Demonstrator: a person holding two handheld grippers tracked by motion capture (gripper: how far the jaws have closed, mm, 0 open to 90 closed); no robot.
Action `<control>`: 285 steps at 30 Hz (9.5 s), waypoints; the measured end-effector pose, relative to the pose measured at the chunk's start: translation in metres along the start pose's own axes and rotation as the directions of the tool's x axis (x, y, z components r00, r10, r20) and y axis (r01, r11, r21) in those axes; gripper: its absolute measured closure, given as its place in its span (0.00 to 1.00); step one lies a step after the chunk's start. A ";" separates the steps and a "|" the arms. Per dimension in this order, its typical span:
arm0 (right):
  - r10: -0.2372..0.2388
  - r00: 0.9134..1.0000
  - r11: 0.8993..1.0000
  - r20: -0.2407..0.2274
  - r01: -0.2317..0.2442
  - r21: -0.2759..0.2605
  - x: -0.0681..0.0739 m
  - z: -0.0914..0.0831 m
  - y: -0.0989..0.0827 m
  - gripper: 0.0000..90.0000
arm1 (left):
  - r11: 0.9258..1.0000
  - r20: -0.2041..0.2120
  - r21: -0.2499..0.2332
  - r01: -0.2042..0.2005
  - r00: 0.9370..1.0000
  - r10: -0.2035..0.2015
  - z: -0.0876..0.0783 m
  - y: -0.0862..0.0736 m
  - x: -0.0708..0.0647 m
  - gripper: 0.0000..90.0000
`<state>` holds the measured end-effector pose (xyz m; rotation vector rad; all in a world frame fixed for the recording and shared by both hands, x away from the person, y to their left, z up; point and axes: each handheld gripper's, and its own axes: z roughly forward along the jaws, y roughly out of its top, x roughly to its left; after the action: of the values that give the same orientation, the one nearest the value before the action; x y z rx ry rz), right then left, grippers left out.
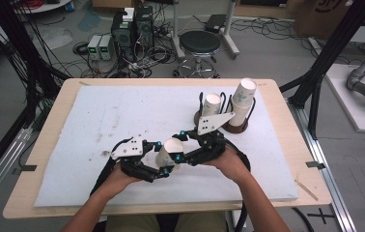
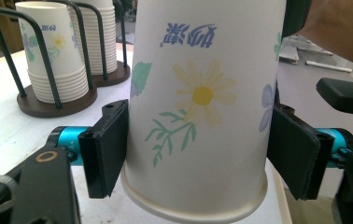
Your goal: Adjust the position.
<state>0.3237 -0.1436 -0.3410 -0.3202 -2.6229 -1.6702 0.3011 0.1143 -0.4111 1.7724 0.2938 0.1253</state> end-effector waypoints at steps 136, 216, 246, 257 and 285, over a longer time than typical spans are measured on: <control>-0.073 0.997 0.997 -0.010 0.072 -0.036 0.000 -0.011 -0.042 0.40 | 0.993 0.048 -0.053 0.105 0.994 -0.102 -0.034 0.006 0.007 0.19; -0.134 0.987 0.984 0.085 0.123 0.128 0.006 0.001 -0.021 0.24 | 0.886 0.019 0.458 -0.073 0.997 0.073 -0.016 0.068 0.007 0.35; -0.262 0.963 0.906 0.069 0.220 0.362 0.009 0.033 -0.013 0.24 | 0.745 0.042 0.653 -0.139 0.988 0.147 0.009 0.088 0.005 0.36; -0.300 0.952 0.875 0.061 0.249 0.415 0.011 0.046 -0.012 0.31 | 0.727 0.039 0.674 -0.133 0.989 0.145 0.015 0.086 0.004 0.36; -0.228 0.970 0.893 0.078 0.177 0.414 0.005 0.043 -0.019 0.42 | 0.844 0.007 0.530 -0.078 0.996 0.087 0.007 0.081 0.009 0.21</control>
<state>0.3197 -0.1121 -0.3762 -0.1447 -3.0995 -1.1261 0.3221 0.0939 -0.3344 2.3403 0.2807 0.1284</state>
